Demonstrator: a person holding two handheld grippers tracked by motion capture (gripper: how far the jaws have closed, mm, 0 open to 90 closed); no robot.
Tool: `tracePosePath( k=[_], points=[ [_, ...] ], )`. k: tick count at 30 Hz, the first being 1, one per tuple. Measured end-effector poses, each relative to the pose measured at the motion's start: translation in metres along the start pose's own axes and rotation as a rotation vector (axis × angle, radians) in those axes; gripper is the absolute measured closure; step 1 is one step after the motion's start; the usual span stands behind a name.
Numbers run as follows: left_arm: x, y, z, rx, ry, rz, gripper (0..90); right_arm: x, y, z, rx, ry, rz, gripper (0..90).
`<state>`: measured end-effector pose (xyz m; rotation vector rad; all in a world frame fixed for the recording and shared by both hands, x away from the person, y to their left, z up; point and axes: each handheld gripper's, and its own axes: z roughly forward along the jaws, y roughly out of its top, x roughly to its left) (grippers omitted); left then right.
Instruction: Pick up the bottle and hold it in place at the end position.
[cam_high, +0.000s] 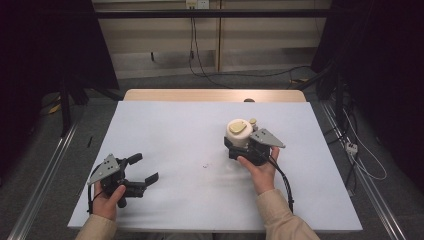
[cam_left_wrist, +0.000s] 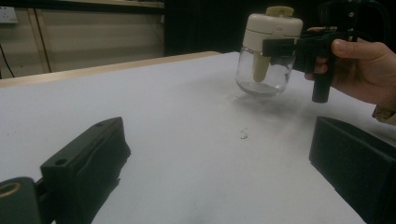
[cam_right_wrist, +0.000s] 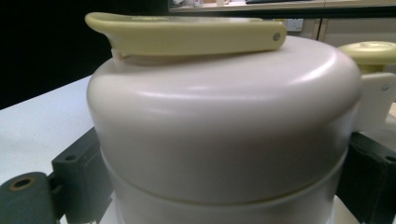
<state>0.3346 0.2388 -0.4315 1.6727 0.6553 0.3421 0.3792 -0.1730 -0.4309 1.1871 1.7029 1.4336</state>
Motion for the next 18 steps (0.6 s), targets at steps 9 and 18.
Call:
tracePosePath(
  k=[9, 18],
  points=[
    [0.001, 0.000, 0.000, 0.002, 0.001, 0.001, 3.8, 0.004, 0.000, 0.009, 0.003, 0.005, -0.002, 6.7],
    [0.001, 0.000, 0.000, 0.003, -0.003, -0.001, 3.9, 0.011, 0.004, 0.020, 0.001, 0.015, -0.009, 6.7]
  ],
)
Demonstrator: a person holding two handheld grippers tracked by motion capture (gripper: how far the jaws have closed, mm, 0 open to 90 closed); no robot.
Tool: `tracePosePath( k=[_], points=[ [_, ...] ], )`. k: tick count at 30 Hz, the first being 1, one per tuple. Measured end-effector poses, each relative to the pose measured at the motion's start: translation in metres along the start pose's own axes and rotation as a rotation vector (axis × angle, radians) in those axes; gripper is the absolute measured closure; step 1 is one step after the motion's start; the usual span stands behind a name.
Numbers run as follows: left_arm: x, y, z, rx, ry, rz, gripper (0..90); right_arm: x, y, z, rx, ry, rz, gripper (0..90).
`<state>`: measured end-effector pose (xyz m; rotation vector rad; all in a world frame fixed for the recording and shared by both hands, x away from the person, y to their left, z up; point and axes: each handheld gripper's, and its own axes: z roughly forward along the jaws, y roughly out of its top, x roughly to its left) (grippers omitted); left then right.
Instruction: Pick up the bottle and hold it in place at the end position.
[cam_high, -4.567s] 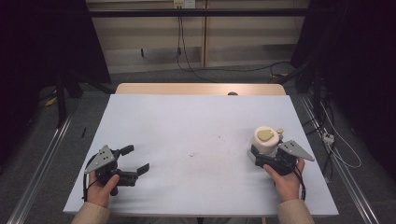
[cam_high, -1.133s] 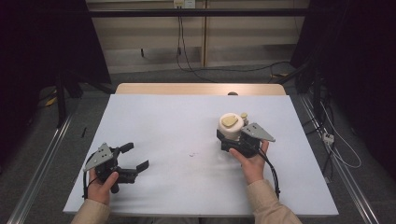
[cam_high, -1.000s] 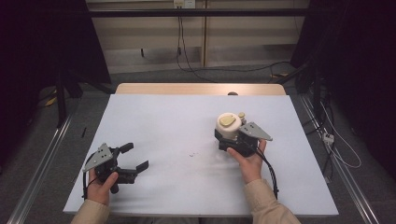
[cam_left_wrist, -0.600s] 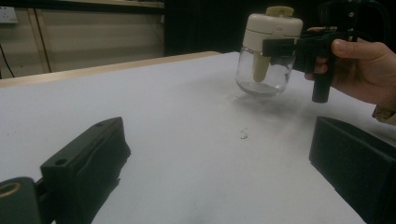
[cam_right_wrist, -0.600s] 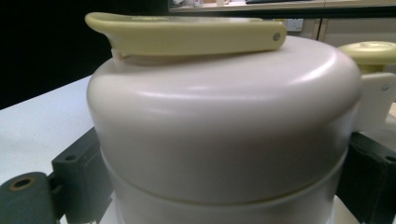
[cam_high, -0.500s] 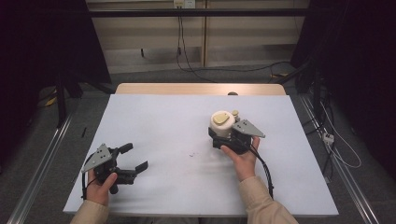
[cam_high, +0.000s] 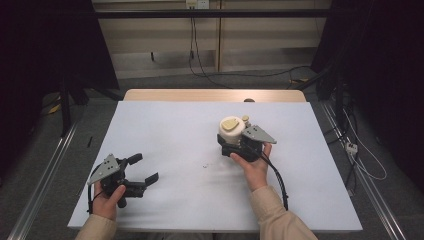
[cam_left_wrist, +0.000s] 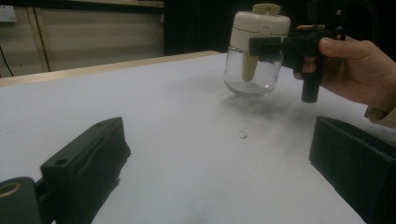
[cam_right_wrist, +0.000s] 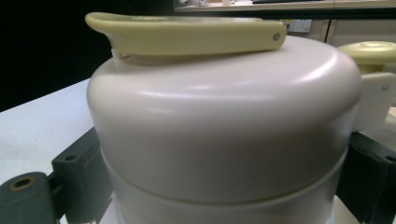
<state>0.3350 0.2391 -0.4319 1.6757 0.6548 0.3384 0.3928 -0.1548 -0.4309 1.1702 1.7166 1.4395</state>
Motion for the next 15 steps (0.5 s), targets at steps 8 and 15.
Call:
tracePosePath(
  k=[8, 15],
  points=[
    [0.000, 0.000, 0.000, 0.001, -0.002, 0.000, 3.8, 0.005, -0.002, 0.011, 0.011, 0.008, -0.005, 6.7],
    [0.000, 0.000, 0.000, 0.001, -0.006, -0.002, 3.8, 0.009, -0.001, 0.020, 0.012, 0.007, 0.000, 6.7]
  ],
)
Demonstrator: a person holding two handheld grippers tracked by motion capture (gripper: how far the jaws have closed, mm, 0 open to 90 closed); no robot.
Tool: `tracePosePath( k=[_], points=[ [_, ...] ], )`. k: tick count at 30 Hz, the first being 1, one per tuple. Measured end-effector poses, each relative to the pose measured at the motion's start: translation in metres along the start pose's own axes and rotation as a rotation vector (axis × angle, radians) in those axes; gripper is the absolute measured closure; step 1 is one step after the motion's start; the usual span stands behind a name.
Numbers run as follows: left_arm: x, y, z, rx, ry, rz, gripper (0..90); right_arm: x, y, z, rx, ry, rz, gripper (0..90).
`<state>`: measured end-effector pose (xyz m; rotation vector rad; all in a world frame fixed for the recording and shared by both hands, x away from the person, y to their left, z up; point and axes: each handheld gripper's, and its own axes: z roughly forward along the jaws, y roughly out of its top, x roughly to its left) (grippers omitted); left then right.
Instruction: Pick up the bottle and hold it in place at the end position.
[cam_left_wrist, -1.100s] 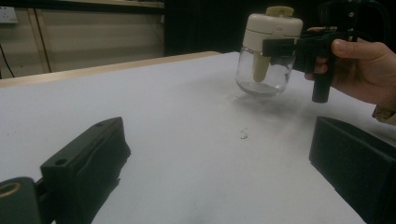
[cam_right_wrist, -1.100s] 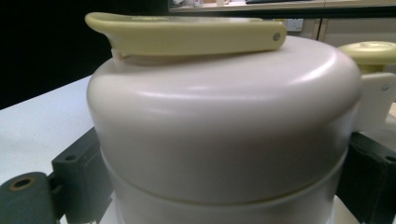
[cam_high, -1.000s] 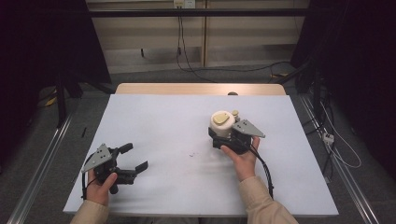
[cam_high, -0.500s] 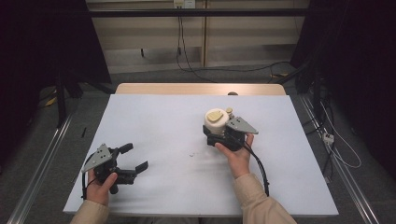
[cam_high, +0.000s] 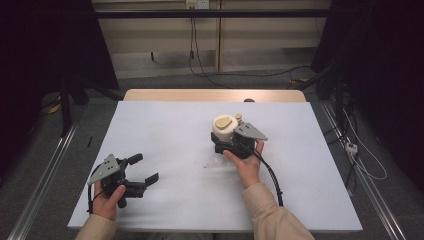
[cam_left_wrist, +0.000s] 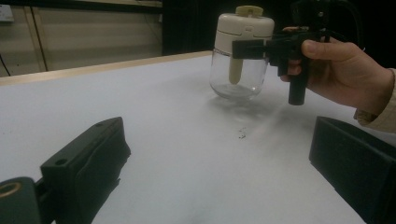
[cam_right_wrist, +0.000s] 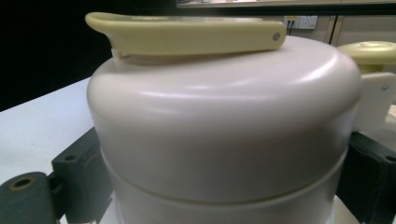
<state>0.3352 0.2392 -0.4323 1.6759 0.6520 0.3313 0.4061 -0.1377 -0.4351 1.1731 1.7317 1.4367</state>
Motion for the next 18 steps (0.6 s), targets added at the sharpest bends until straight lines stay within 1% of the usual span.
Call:
tracePosePath(
  k=[7, 12, 18],
  points=[
    [0.000, 0.000, 0.000, 0.001, 0.000, -0.007, 3.9, 0.003, -0.002, 0.009, 0.002, 0.003, 0.000, 6.7],
    [0.000, -0.001, 0.001, 0.003, -0.001, -0.004, 3.9, 0.002, -0.005, 0.015, 0.003, -0.006, 0.028, 6.7],
    [0.001, -0.001, 0.001, 0.005, -0.001, -0.003, 3.9, 0.002, -0.008, 0.019, 0.008, -0.005, 0.024, 6.7]
  ],
)
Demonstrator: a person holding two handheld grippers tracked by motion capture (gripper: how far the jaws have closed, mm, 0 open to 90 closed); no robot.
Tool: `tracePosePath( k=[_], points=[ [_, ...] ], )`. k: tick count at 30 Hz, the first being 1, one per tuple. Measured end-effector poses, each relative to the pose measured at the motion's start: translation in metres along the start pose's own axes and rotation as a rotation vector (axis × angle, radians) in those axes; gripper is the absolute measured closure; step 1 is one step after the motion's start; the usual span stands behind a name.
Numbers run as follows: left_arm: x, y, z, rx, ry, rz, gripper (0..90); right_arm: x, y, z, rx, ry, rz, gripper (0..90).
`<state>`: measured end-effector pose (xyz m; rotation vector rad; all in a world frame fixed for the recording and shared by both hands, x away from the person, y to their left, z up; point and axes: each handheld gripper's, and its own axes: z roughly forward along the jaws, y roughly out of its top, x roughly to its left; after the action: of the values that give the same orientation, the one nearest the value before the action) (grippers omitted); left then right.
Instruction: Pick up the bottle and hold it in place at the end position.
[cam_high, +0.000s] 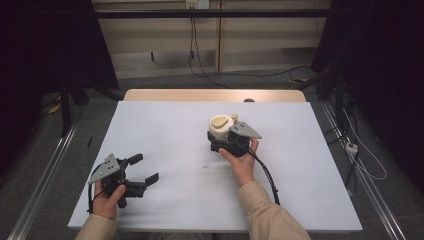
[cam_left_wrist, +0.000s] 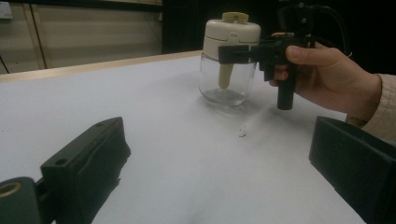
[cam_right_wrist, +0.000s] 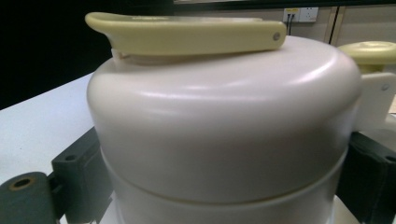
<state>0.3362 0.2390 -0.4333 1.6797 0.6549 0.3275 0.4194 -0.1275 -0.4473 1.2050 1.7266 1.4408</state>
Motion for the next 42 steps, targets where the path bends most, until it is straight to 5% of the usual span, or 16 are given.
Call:
tracePosePath(
  k=[12, 42],
  points=[
    [0.000, 0.000, -0.001, 0.001, 0.000, 0.000, 3.9, 0.012, 0.000, 0.008, 0.014, 0.021, -0.039, 6.7],
    [-0.001, 0.000, 0.000, 0.005, -0.005, 0.001, 4.0, 0.015, -0.006, 0.012, 0.050, 0.034, -0.030, 6.3]
  ],
)
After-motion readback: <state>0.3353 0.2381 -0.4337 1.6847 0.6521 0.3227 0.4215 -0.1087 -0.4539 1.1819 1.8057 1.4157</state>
